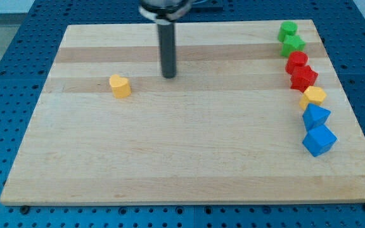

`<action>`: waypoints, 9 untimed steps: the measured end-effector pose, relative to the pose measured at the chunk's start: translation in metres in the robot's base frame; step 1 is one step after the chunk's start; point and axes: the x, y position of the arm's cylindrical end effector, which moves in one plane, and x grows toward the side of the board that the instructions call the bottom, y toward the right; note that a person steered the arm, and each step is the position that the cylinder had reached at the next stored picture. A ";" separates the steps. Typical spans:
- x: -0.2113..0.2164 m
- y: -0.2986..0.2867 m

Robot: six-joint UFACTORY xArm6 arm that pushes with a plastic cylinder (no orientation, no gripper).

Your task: Move the yellow heart to the bottom center of the board

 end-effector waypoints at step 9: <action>0.041 -0.043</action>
